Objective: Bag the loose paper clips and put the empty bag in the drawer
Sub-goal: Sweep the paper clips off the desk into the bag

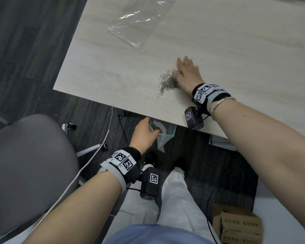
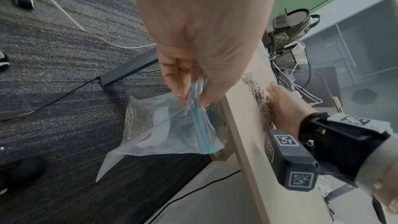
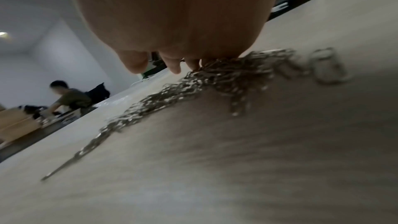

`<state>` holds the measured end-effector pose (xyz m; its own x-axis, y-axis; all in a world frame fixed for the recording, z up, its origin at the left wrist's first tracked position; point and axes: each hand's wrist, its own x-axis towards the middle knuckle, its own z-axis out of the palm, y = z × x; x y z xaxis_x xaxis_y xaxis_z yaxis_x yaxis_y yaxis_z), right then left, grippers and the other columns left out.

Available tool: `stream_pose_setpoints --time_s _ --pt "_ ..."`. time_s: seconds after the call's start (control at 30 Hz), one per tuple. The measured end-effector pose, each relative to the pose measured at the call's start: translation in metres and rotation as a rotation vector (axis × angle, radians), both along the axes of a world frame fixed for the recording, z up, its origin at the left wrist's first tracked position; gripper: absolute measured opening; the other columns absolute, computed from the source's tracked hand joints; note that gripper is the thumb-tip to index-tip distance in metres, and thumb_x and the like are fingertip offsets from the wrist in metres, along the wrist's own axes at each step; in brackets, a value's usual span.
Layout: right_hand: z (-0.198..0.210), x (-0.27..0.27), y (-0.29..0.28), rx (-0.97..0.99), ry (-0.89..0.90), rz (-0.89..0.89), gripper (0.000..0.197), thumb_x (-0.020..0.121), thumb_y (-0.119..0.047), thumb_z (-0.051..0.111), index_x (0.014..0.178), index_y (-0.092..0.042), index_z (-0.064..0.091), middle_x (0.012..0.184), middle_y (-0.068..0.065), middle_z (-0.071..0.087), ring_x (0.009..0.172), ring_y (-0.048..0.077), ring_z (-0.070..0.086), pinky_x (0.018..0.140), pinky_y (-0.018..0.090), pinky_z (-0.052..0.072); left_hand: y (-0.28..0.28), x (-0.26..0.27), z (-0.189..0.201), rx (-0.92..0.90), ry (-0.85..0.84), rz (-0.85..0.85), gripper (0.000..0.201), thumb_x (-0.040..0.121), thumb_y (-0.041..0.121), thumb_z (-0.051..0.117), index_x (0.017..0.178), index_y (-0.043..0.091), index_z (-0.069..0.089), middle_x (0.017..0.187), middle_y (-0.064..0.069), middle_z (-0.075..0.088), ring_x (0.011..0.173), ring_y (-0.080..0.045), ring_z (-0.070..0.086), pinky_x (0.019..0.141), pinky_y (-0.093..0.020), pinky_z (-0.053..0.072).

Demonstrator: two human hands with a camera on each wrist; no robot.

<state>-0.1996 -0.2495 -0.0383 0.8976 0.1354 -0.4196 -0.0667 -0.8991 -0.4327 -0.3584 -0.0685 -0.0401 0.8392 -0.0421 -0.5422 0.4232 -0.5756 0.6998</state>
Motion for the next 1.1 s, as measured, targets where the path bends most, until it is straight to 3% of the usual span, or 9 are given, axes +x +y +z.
stream_pose_setpoints --time_s 0.3,0.47,0.53,0.73,0.93,1.1 --pt "0.001 -0.034 0.021 -0.045 -0.043 0.437 0.056 0.099 -0.043 0.024 0.149 -0.020 0.011 0.158 0.009 -0.003 0.146 0.023 -0.006 0.115 0.037 -0.007 0.000 0.001 0.001 0.016 -0.001 -0.008 0.039 0.083 0.014 0.063 0.120 0.011 0.053 0.121 -0.008 0.061 0.108 -0.027 0.058 0.093 -0.040 0.048" --pt "0.007 -0.055 0.015 -0.089 -0.075 0.617 0.055 0.099 -0.044 0.025 0.148 -0.021 0.018 0.158 0.008 0.005 0.146 0.022 0.001 0.116 0.038 -0.007 -0.002 0.001 0.003 0.032 -0.015 -0.016 0.040 0.084 0.011 0.062 0.123 0.008 0.051 0.118 -0.009 0.061 0.105 -0.026 0.059 0.083 -0.027 0.042" --pt "0.010 -0.060 0.010 -0.089 -0.114 0.602 0.056 0.098 -0.045 0.028 0.148 -0.021 0.018 0.158 0.007 0.007 0.146 0.021 0.002 0.115 0.036 -0.008 -0.002 0.000 0.003 0.026 -0.018 -0.017 0.040 0.084 0.011 0.063 0.122 0.009 0.052 0.117 -0.009 0.062 0.102 -0.029 0.061 0.084 -0.029 0.045" --pt "0.014 -0.045 0.004 0.056 -0.074 0.277 0.060 0.100 -0.038 0.029 0.149 -0.013 0.007 0.158 0.009 0.002 0.146 0.019 0.000 0.116 0.031 -0.005 -0.003 0.000 0.004 0.026 -0.010 -0.020 0.039 0.085 0.010 0.062 0.122 0.007 0.051 0.112 -0.013 0.061 0.102 -0.030 0.059 0.080 -0.028 0.043" --pt "0.008 -0.016 0.049 0.034 -0.003 0.331 0.061 0.100 -0.037 0.028 0.149 -0.010 0.005 0.158 0.011 0.000 0.146 0.021 -0.001 0.117 0.035 -0.001 0.005 0.000 0.007 0.022 -0.026 0.011 0.040 0.083 0.012 0.063 0.122 0.011 0.052 0.119 -0.009 0.062 0.105 -0.028 0.059 0.091 -0.036 0.049" --pt "0.005 -0.030 0.064 -0.059 -0.026 0.544 0.057 0.100 -0.035 0.024 0.149 -0.009 0.010 0.158 0.013 0.000 0.146 0.025 -0.001 0.117 0.037 0.002 0.013 0.001 0.010 0.006 -0.045 0.052 0.039 0.085 0.009 0.062 0.123 0.009 0.052 0.116 -0.009 0.063 0.104 -0.025 0.059 0.082 -0.025 0.042"
